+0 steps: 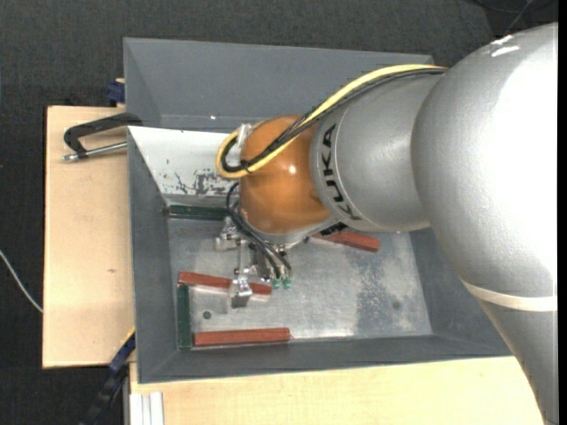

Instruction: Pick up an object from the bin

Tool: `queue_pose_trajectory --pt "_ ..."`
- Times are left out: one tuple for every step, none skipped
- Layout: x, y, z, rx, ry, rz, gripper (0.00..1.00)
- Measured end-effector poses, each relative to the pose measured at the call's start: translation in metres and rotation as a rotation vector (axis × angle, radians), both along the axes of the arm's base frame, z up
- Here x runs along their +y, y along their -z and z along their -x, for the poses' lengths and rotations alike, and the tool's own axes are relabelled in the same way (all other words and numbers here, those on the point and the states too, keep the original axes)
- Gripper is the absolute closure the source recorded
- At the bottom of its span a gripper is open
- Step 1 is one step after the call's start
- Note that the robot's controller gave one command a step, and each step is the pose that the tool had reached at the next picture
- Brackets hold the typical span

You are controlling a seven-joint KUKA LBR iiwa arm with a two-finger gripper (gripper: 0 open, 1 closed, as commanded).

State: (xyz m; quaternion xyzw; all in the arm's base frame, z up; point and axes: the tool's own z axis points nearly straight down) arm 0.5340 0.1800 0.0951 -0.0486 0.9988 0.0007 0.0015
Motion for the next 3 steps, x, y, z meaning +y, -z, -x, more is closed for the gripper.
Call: queue_pose_trajectory --pt "0.010 -0.007 0.007 0.002 0.013 -0.001 0.00" --pt "0.010 -0.025 0.008 -0.003 0.018 -0.002 0.00" --pt "0.001 0.023 0.007 0.002 0.090 -0.001 0.00"
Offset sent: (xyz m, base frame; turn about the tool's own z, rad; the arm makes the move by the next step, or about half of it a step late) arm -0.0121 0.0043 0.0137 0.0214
